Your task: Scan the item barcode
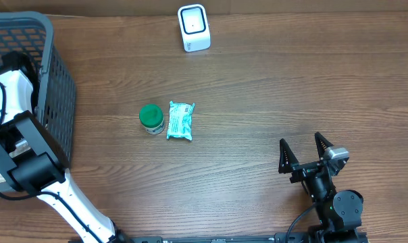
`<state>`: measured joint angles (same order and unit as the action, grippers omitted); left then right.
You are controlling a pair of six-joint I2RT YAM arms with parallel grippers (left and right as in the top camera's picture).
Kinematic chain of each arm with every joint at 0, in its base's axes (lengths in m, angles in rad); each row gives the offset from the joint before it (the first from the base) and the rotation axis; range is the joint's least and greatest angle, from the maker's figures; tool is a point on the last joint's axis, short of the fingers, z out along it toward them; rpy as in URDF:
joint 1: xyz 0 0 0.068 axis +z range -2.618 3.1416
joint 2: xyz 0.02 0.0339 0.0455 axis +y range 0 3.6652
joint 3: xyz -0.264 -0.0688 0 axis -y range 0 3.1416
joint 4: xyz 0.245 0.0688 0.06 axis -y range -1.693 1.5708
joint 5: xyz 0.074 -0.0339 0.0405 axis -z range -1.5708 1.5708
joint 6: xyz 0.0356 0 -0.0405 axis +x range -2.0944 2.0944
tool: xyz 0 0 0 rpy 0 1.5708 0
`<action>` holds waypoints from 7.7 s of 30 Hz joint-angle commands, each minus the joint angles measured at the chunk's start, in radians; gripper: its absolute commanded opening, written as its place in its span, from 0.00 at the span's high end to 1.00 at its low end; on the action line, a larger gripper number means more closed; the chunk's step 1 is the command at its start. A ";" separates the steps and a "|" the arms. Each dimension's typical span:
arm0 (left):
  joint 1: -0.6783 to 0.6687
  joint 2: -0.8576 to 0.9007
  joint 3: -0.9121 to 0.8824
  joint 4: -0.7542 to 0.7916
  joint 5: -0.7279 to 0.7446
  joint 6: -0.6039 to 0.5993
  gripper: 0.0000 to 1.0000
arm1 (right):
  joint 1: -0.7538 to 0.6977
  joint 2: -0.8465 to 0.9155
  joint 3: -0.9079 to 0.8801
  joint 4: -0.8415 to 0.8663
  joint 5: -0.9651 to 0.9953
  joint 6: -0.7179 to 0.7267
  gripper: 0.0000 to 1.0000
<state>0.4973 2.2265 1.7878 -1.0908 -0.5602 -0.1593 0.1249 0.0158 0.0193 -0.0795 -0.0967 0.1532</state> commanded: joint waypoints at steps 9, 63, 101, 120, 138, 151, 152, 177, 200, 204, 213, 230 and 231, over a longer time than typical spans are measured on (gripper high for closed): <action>0.002 0.027 -0.152 0.142 0.072 -0.032 0.51 | -0.003 -0.003 -0.011 0.004 0.008 -0.005 0.00; -0.013 0.120 0.161 -0.158 0.060 -0.121 0.38 | -0.003 -0.003 -0.011 0.004 0.008 -0.005 0.00; 0.045 0.125 0.021 -0.102 -0.068 -0.185 0.96 | -0.003 -0.003 -0.011 0.004 0.008 -0.005 0.00; 0.026 0.031 0.359 -0.310 0.150 -0.189 0.96 | -0.003 -0.003 -0.011 0.004 0.008 -0.005 0.00; 0.023 -0.139 0.366 -0.328 0.194 -0.132 0.80 | -0.003 -0.003 -0.011 0.004 0.008 -0.005 0.00; 0.174 -0.134 0.115 -0.198 0.457 -0.015 0.32 | -0.003 -0.003 -0.011 0.004 0.008 -0.005 0.00; 0.180 -0.134 0.103 -0.191 0.457 0.000 0.31 | -0.003 -0.003 -0.011 0.004 0.008 -0.005 0.00; 0.206 -0.134 -0.196 0.055 0.420 0.101 0.37 | -0.003 -0.003 -0.011 0.004 0.008 -0.005 0.00; 0.187 -0.190 -0.112 -0.028 0.423 0.046 0.96 | -0.003 -0.003 -0.011 0.004 0.008 -0.005 0.00; 0.187 -0.285 -0.037 -0.063 0.425 0.015 0.96 | -0.003 -0.003 -0.011 0.004 0.008 -0.005 0.00; 0.187 -0.488 -0.026 -0.066 0.430 -0.020 0.96 | -0.003 -0.003 -0.011 0.004 0.008 -0.005 0.00; 0.253 -0.481 -0.449 0.205 0.417 0.165 0.16 | -0.003 -0.003 -0.011 0.004 0.008 -0.005 0.00; 0.253 -0.481 -0.463 0.231 0.425 0.188 0.16 | -0.003 -0.003 -0.011 0.004 0.008 -0.005 0.00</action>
<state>0.7433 1.7462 1.3602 -0.9039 -0.1749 -0.0700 0.1249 0.0158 0.0193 -0.0792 -0.0967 0.1532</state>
